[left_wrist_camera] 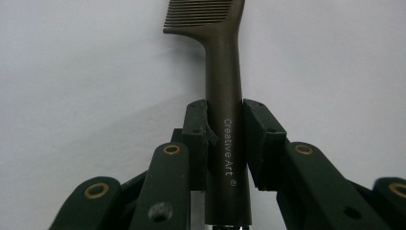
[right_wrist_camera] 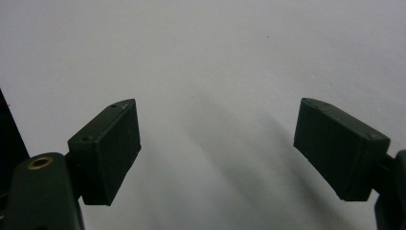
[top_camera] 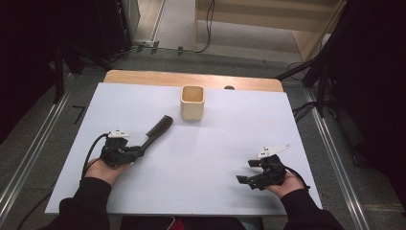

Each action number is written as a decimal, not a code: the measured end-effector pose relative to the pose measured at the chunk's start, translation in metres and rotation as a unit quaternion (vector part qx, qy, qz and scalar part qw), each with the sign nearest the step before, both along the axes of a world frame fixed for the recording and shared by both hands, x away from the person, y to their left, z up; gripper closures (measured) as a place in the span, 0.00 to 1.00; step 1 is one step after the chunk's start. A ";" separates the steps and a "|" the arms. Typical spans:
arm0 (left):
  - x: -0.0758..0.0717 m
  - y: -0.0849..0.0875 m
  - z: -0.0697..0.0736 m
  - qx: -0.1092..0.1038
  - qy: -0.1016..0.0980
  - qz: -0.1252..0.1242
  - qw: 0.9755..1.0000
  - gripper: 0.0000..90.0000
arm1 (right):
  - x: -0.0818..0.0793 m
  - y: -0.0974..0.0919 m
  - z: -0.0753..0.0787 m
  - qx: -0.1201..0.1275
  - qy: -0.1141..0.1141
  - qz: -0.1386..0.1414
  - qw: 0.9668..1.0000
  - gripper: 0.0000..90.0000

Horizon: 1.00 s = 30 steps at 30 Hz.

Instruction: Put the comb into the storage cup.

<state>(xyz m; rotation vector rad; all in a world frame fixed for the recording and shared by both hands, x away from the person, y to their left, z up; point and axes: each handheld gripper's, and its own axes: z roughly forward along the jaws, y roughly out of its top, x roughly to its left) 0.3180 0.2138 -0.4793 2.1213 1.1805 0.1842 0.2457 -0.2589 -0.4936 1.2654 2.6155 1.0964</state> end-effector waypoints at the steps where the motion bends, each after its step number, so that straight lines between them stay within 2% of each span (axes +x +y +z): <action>1: 0.000 0.001 0.001 -0.005 0.001 0.001 1.000 0.81 | 0.000 0.000 0.000 0.000 0.000 0.000 1.000 0.16; 9: -0.002 0.002 0.010 -0.035 -0.004 0.003 0.999 0.81 | 0.000 0.000 0.000 0.001 -0.001 0.000 1.000 0.16; 16: -0.007 0.003 0.023 -0.067 -0.018 0.005 0.998 0.81 | 0.000 0.000 0.000 0.000 0.001 0.000 1.000 0.16; 23: -0.006 0.004 0.033 -0.087 -0.033 0.009 0.996 0.81 | 0.000 0.001 0.000 0.000 0.001 0.001 1.000 0.16; 30: -0.005 -0.002 0.047 -0.099 -0.051 -0.006 0.994 0.81 | 0.000 0.001 0.000 -0.001 0.001 0.000 1.000 0.16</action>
